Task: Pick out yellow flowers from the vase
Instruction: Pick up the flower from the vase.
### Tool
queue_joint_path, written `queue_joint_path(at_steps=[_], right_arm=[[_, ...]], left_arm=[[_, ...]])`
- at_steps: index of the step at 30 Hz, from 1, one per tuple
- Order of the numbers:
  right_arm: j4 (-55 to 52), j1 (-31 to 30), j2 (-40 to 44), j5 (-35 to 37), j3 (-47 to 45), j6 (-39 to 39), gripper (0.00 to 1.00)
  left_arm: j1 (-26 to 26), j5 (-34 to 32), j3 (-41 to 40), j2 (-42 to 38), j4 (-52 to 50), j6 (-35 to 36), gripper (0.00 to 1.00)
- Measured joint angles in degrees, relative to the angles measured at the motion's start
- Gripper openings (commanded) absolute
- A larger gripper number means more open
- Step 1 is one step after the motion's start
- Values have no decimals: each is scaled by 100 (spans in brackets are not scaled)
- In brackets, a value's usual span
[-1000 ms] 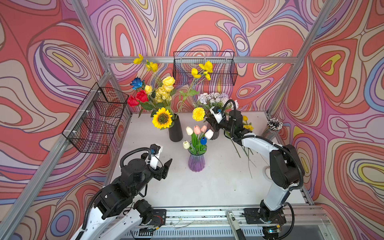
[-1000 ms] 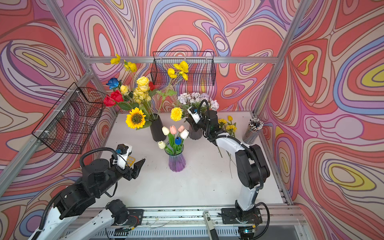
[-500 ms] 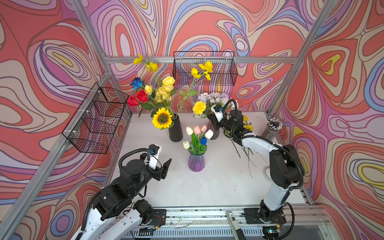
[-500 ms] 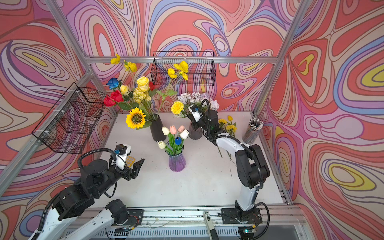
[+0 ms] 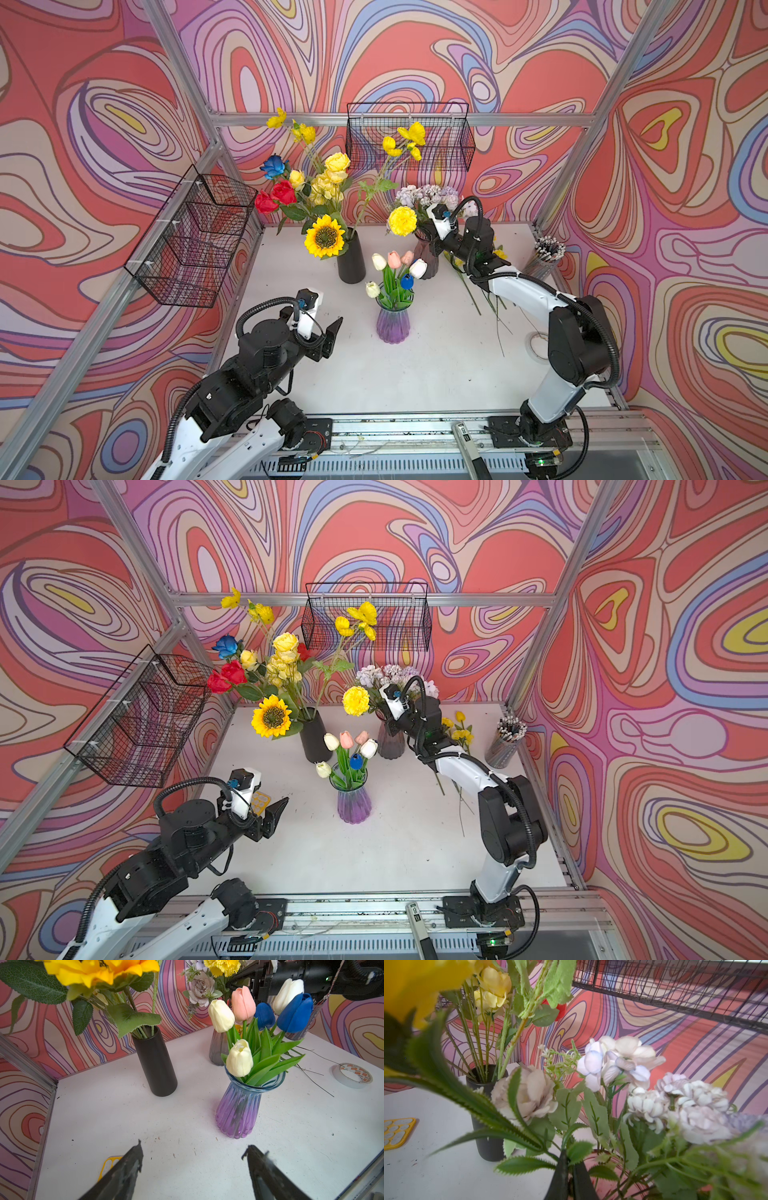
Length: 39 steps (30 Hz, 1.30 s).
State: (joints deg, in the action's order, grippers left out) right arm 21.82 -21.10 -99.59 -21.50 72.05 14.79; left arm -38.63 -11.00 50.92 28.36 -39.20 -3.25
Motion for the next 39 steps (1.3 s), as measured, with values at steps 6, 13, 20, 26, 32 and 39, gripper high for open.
queue_joint_path(at_steps=[6,13,20,26,32,39], right_arm=[[-422,0,0,-33,39,275,28],[-1029,0,4,-195,66,892,41],[-1143,0,9,-387,61,1342,45],[-699,0,-17,-411,35,1344,44],[-306,0,-415,-487,96,1318,41],[-219,0,-546,-612,190,1307,32]], left_arm=[[0,-15,0,-59,-2,2,82],[0,-83,0,-55,-26,4,83],[0,-105,138,127,-142,24,83],[0,-133,356,354,-179,46,82],[0,-175,374,358,-188,46,82],[0,-234,374,232,-269,42,82]])
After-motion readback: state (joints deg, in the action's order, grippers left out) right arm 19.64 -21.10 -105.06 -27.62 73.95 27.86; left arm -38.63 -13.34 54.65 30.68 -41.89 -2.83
